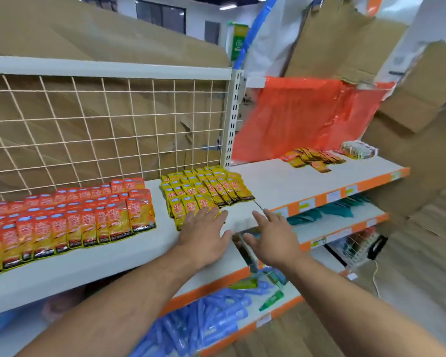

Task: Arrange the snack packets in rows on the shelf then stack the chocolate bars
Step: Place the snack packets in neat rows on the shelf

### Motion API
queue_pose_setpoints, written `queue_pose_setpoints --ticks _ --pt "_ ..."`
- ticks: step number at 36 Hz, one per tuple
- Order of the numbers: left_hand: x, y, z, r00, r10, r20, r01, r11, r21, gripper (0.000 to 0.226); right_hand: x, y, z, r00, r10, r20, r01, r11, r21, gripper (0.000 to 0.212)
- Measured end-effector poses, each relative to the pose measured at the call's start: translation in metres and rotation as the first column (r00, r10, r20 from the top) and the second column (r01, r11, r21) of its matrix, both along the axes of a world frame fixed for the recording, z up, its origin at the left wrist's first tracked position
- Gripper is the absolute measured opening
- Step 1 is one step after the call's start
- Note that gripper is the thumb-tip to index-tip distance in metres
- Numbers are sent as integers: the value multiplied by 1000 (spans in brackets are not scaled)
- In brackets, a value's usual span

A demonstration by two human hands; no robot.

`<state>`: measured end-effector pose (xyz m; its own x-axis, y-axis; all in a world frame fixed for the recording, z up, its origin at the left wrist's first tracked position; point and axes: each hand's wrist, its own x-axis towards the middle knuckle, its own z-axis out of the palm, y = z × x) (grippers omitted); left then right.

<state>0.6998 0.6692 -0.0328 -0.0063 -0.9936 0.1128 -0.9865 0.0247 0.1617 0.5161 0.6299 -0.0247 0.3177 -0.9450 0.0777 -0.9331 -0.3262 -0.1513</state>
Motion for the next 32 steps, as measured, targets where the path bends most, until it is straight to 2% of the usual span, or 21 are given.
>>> queue_pose_setpoints --ticks 14,32 --pt "-113 -104 -6 989 -146 -9 147 989 12 59 -122 -76 0 988 -147 38 144 987 74 74" --pt "-216 -318 -1 927 -374 -15 374 928 -7 59 -208 -240 10 928 -371 22 368 926 84 69"
